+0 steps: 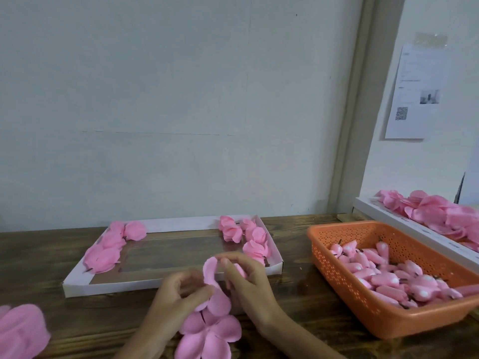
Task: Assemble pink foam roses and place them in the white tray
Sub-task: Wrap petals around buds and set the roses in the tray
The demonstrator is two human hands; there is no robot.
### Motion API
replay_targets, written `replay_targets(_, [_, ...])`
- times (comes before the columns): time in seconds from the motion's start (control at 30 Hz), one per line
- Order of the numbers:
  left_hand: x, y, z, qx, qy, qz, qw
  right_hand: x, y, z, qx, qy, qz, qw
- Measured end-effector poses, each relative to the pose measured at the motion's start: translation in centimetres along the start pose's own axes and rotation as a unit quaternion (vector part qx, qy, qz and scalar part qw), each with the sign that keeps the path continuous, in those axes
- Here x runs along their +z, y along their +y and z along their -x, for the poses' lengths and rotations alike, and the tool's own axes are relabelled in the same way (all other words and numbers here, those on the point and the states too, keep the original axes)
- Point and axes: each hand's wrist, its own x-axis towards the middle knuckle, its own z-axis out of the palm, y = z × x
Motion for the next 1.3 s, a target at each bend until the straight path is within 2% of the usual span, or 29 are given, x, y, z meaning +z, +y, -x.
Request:
replay_targets(0.07, [-0.2, 0.0, 0.1, -0.026, 0.019, 0.045, 0.998, 0.0, 0.2, 0.1, 0.023, 0.030, 0.015, 0.999])
replay_targets(0.2, [-0.3, 0.5, 0.4, -0.051, 0.011, 0.128, 0.990, 0.0, 0.5, 0.1, 0.081, 0.026, 0.044, 0.995])
replay_targets(0.37, [-0.7, 0.1, 0.2, -0.033, 0.025, 0.130, 0.991, 0.0, -0.3, 0.2, 0.103, -0.061, 0.075, 0.990])
replay_targets(0.43, [-0.6, -0.1, -0.1, -0.043, 0.063, 0.126, 0.989, -0.1, -0.3, 0.3, 0.110, -0.071, 0.059, 0.990])
replay_targets(0.5, [-0.7, -0.2, -0.2, -0.032, 0.081, 0.102, 0.991, -0.3, -0.1, 0.3, 0.118, -0.059, 0.020, 0.991])
replay_targets(0.6, [-0.7, 0.4, 0.0, 0.016, 0.000, 0.070, 0.997, -0.2, -0.1, 0.2, 0.105, -0.049, 0.005, 0.993])
replay_targets(0.67, [-0.7, 0.7, 0.3, 0.018, -0.016, 0.071, 0.997, -0.2, -0.1, 0.1, 0.092, -0.040, 0.011, 0.995])
replay_targets(0.87, [-0.4, 0.2, 0.1, 0.016, 0.057, 0.055, 0.997, 0.0, 0.3, 0.0, 0.080, 0.005, 0.006, 0.997])
replay_targets(1.0, [-0.6, -0.2, 0.2, -0.036, 0.078, 0.093, 0.992, -0.1, 0.4, 0.0, 0.147, 0.042, -0.020, 0.988])
replay_targets(1.17, [-0.9, 0.1, 0.5, -0.056, 0.099, 0.114, 0.987, -0.2, 0.4, 0.1, 0.107, 0.029, 0.051, 0.992])
replay_targets(1.3, [-0.7, 0.8, 1.0, -0.077, 0.114, 0.177, 0.975, 0.0, 0.2, 0.2, 0.052, 0.038, 0.077, 0.995])
